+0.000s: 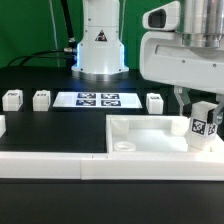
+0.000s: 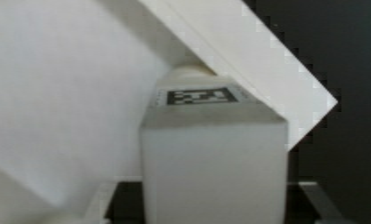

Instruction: Assemble square table

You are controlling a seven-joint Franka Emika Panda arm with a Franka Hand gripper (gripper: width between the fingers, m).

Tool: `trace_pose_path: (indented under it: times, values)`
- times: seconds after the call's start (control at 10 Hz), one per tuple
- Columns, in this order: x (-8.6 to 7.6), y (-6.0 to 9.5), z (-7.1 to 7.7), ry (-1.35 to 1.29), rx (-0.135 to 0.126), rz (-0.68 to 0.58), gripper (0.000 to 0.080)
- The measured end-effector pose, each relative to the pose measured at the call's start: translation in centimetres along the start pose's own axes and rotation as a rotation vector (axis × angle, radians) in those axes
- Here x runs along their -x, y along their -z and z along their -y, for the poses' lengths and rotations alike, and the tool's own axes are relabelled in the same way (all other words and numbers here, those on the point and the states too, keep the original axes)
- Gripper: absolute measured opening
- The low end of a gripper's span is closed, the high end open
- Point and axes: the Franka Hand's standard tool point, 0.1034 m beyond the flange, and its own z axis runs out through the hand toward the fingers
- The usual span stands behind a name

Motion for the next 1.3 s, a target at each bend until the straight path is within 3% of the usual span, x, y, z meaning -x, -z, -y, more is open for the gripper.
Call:
trace_pose_path:
  times: [0.3,0.5,0.6,0.7,0.8,0.9,1.3]
  values:
    - [-0.3,-0.1,-0.4,-0.324,-0.009,0.023,0.0294]
    - [-0.2,-0.1,-0.5,-0.339,-0.014,0.020,0.0294]
    - [-0.2,-0.1,-0.5,-0.310,-0.014,0.020,0.0372]
    - [-0.1,-0.1,-0.4,-0.241,-0.012,0.013,0.0372]
    - [0.5,-0.2,-0.4,-0.037,-0.001,0.000,0.0551]
    - [1.1,-0.3,-0.4,0.149,0.016,-0.004,0.0619]
    - [1.0,-0.3,-0.4,0.450,0.014,-0.003,0.0648]
